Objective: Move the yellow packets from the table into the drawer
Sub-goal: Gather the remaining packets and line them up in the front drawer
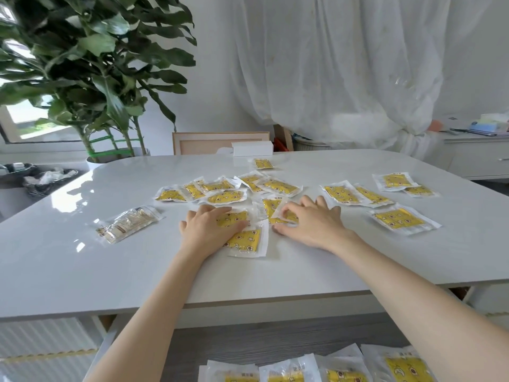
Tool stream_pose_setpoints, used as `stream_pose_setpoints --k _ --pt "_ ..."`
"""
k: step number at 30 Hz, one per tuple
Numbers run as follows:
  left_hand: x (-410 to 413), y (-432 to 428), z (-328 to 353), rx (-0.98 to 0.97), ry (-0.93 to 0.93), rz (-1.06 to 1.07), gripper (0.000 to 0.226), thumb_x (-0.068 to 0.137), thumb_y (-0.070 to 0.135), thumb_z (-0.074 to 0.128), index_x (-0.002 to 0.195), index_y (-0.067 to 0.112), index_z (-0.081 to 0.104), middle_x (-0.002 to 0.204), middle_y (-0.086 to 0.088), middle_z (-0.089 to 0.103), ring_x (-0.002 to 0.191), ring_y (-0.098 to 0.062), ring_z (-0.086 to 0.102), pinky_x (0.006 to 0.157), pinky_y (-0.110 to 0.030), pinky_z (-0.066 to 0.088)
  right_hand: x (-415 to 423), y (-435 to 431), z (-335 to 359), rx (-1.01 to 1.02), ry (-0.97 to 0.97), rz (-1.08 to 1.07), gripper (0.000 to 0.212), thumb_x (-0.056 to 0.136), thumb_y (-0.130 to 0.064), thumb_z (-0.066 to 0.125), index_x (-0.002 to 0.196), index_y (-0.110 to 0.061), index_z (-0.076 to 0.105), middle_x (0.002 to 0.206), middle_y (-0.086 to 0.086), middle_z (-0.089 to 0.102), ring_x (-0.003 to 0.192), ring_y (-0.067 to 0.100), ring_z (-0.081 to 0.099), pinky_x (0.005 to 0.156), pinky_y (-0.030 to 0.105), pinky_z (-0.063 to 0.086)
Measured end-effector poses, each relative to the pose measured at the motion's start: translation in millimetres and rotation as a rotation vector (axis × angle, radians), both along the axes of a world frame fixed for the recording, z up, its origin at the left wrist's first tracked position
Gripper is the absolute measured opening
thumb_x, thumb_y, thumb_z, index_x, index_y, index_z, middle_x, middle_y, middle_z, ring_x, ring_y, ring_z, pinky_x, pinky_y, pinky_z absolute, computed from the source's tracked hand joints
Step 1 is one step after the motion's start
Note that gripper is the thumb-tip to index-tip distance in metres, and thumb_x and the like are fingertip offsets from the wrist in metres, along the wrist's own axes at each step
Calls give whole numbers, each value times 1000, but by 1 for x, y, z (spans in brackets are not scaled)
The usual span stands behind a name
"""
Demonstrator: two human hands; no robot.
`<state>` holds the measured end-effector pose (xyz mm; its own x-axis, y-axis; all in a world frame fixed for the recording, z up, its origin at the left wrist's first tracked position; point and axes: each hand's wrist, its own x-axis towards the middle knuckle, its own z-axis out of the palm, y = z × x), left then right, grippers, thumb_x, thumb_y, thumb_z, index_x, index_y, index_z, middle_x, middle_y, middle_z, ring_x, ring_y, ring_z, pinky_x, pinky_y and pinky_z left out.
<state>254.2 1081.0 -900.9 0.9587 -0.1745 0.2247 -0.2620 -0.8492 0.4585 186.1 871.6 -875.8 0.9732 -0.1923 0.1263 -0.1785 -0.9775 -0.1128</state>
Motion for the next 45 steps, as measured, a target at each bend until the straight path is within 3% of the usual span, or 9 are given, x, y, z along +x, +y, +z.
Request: stream_pose_setpoints --k 10,16,20,24,27,30,34,39,45 --pt "-2 1 3 -13 93 112 87 64 80 57 129 23 49 131 -3 39 131 -26 26 109 -37 19 -6 -10 3 223 87 -279 74 75 -66 58 133 -23 40 136 9 43 130 34 31 102 44 28" --pt "-5 8 9 -419 145 27 65 64 50 81 109 22 43 119 2 53 111 -21 49 96 -35 40 -10 -22 8 487 92 -379 139 55 -60 83 150 -6 -3 152 9 33 136 29 38 104 41 40" --pt "-20 13 19 -791 42 -57 45 72 29 81 111 24 59 101 9 60 92 -6 56 78 -18 47 -23 -19 10 392 108 -372 98 63 -66 75 133 -7 38 125 5 53 121 24 51 81 31 43" --pt "-39 23 50 -848 -64 -245 6 79 27 74 78 24 69 64 13 66 58 0 61 52 -9 46 -31 -15 10 390 91 -335 88 63 -74 68 120 -11 43 104 3 54 103 22 55 70 30 39" --pt "-42 23 73 -583 42 -394 23 78 34 74 81 12 71 66 6 63 59 -7 58 55 -15 44 -35 -16 10 414 20 -358 88 67 -73 65 123 -10 41 116 6 56 108 25 55 71 31 39" --pt "-39 15 83 21 108 -544 37 80 41 71 69 10 53 68 3 42 64 -11 42 60 -23 32 -39 -17 8 462 -14 -361 90 71 -69 66 130 -8 36 127 9 54 116 28 53 75 32 41" --pt "-29 4 78 513 285 -533 59 81 55 62 127 19 54 128 5 51 123 -13 44 108 -29 31 -43 -20 7 548 -41 -354 93 72 -63 70 137 -8 33 137 9 50 123 28 50 87 34 44" --pt "-21 -2 76 679 354 -500 68 78 66 56 121 13 57 133 -2 53 126 -26 45 108 -45 34 -45 -18 6 612 -19 -336 88 73 -56 73 136 -8 35 136 8 49 124 27 48 88 33 42" --pt "-29 3 75 634 338 -473 58 80 62 58 122 22 53 135 -1 50 120 -21 48 99 -33 38 -40 -12 4 812 -60 -331 86 65 -41 85 131 -8 41 130 7 52 118 25 52 94 36 48"
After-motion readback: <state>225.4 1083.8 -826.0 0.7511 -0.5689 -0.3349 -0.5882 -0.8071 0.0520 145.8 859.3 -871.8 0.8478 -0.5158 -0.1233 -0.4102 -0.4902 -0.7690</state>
